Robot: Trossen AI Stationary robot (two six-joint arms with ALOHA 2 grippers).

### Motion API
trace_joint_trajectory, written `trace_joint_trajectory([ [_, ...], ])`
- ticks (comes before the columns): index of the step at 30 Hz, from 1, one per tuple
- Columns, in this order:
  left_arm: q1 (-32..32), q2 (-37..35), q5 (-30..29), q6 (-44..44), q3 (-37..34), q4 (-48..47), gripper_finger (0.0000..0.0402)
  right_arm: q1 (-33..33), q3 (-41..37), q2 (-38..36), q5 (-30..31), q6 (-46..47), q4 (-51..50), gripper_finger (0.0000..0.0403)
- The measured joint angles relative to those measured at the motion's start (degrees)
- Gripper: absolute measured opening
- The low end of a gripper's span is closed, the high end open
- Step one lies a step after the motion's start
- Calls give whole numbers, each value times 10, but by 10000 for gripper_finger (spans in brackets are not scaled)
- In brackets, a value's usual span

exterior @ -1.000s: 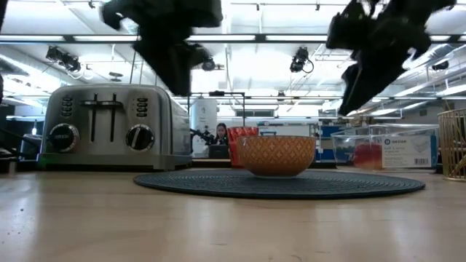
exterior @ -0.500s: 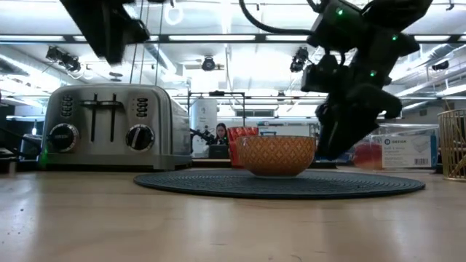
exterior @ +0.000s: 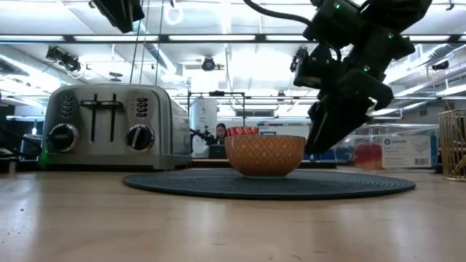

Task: Arrange a breakfast setting
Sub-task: Put the blue bowl on the blue table mat

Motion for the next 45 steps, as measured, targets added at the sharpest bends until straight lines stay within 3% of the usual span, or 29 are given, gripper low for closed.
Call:
trace_joint_trajectory([
  [4, 4, 9, -6, 22, -21, 45, 133, 0, 0, 0, 0, 10, -7, 236],
  [13, 42, 43, -18, 29, -213, 287, 133, 0, 0, -1, 21, 16, -20, 236],
  [19, 50, 100, -50, 95, -267, 419, 133, -7, 0, 3, 34, -26, -12, 236],
  [28, 76, 206, -56, 109, -267, 480, 133, -28, -7, 3, 1, -37, 4, 236],
  [38, 76, 210, -53, 110, -266, 483, 133, -29, -21, 3, -3, -25, 62, 236],
  [45, 76, 210, -52, 110, -266, 482, 133, -30, -21, 2, -2, -26, 49, 236],
])
